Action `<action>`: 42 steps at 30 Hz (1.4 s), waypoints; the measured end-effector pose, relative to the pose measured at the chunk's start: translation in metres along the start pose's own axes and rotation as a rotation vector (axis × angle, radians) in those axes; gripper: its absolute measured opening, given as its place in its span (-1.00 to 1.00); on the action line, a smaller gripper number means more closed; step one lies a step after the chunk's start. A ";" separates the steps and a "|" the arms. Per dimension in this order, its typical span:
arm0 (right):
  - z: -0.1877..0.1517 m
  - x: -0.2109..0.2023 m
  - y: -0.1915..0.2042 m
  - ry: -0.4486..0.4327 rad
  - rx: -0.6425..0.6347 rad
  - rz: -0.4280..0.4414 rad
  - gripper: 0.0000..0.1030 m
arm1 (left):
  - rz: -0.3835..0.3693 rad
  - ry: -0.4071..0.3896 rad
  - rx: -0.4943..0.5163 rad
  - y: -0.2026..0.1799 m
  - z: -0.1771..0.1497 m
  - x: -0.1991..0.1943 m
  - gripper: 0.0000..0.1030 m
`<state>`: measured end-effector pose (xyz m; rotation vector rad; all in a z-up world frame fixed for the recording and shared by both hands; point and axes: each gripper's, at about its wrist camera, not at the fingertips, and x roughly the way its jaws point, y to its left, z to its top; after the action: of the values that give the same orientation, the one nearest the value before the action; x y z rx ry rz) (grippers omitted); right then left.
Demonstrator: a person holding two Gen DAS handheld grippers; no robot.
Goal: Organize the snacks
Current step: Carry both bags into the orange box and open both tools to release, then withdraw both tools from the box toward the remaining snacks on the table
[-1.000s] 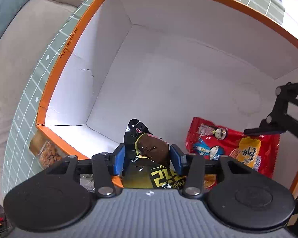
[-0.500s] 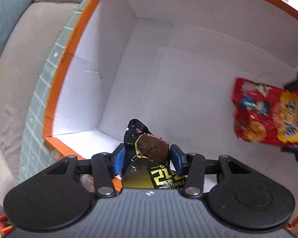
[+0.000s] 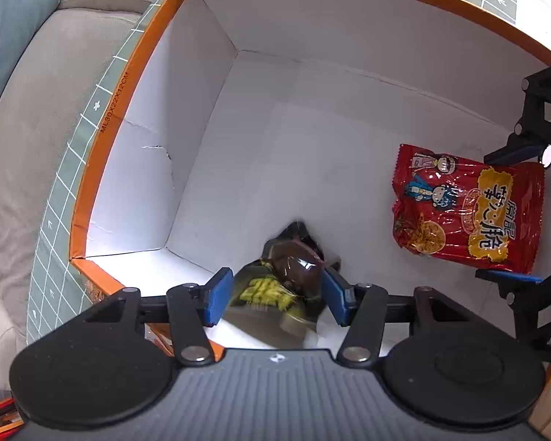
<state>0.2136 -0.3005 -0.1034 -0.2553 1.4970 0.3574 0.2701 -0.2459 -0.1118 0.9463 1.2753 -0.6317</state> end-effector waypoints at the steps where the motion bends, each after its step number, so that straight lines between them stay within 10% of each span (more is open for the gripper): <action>1: 0.001 0.000 0.003 -0.002 -0.002 -0.002 0.37 | -0.006 -0.003 -0.007 -0.006 0.000 -0.007 0.27; 12: -0.007 -0.025 0.014 -0.060 0.026 0.016 0.54 | -0.088 -0.208 -0.150 -0.002 -0.040 -0.086 0.36; 19: -0.024 -0.064 0.042 -0.200 0.047 0.078 0.09 | -0.104 -0.329 -0.371 0.010 -0.108 -0.126 0.39; 34: -0.004 -0.072 0.101 -0.227 0.132 0.094 -1.00 | -0.059 -0.219 -0.776 0.026 -0.255 -0.075 0.44; 42: 0.009 -0.068 0.116 -0.263 0.201 0.047 -1.00 | -0.084 -0.255 -0.886 0.031 -0.298 -0.069 0.43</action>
<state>0.1753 -0.1952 -0.0288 -0.0119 1.2697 0.2637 0.1305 0.0192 -0.0423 0.0758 1.1884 -0.1849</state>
